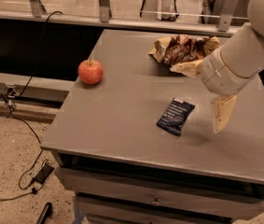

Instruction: Pick rxbar blueberry

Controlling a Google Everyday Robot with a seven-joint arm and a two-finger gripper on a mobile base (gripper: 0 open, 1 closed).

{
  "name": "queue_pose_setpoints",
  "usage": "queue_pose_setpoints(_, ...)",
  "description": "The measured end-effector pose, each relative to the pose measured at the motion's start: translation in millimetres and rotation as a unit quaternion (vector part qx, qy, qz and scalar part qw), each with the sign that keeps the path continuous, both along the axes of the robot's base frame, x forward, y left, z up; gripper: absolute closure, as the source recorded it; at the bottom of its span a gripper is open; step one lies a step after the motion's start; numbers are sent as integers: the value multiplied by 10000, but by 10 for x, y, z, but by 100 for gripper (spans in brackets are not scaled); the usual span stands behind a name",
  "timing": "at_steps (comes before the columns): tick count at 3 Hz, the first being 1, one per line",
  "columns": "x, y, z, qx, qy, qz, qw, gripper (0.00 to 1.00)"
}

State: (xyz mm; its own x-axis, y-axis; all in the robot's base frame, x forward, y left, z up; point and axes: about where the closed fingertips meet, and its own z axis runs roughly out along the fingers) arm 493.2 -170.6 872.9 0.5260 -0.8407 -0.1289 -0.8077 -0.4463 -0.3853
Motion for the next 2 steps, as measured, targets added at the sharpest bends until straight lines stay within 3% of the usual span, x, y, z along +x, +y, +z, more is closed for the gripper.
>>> queue_pose_setpoints(1, 89, -56, -148, -123, -246, 210, 9994, 0)
queue_pose_setpoints(2, 161, -32, -273, -465, -261, 583, 9969, 0)
